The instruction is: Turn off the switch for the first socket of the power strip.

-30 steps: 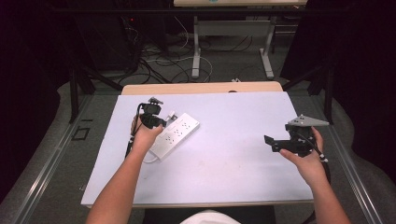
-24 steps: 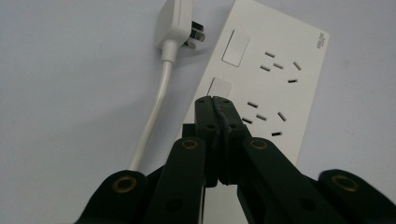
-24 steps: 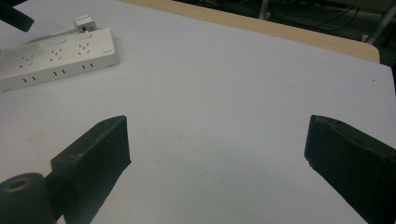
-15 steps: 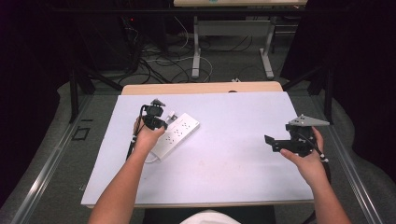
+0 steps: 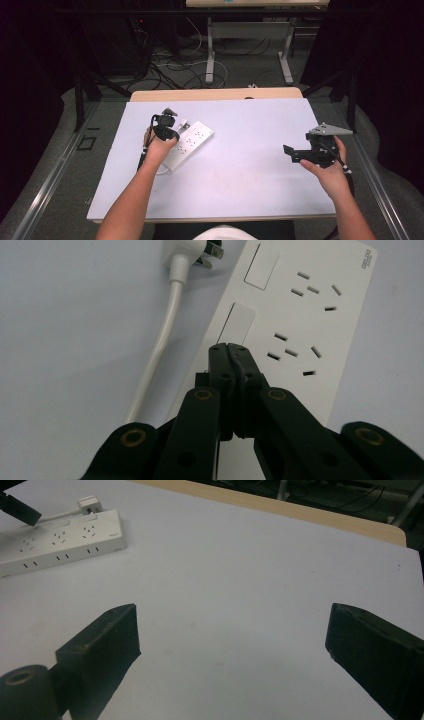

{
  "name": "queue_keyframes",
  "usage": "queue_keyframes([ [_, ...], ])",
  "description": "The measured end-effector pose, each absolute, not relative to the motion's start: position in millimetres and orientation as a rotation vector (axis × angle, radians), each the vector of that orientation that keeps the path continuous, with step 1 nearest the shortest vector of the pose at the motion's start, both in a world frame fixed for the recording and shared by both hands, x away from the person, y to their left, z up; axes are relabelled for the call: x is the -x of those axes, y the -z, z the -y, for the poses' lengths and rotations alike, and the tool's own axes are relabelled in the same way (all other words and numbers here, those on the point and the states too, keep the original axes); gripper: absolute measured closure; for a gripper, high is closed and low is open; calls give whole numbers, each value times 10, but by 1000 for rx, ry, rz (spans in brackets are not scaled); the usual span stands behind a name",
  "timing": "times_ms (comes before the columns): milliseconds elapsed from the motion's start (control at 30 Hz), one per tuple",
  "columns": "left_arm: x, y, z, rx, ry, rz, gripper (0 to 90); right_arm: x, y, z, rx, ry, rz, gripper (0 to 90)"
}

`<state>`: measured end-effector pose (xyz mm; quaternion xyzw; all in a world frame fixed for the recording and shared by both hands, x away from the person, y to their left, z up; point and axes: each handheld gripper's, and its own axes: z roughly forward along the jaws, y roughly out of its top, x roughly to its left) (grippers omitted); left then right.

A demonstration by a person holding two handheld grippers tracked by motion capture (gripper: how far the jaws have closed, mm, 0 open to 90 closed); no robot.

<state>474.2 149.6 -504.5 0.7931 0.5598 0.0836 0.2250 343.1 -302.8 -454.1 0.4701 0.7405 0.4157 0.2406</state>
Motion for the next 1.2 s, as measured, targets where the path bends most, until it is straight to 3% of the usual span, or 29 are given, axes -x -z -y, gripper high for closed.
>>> queue_keyframes([
  [1200, -4748, 5108, -1514, -2165, -221, -1557, 900, -3443, 4561, 3010, -1262, -1128, -2028, 67],
])
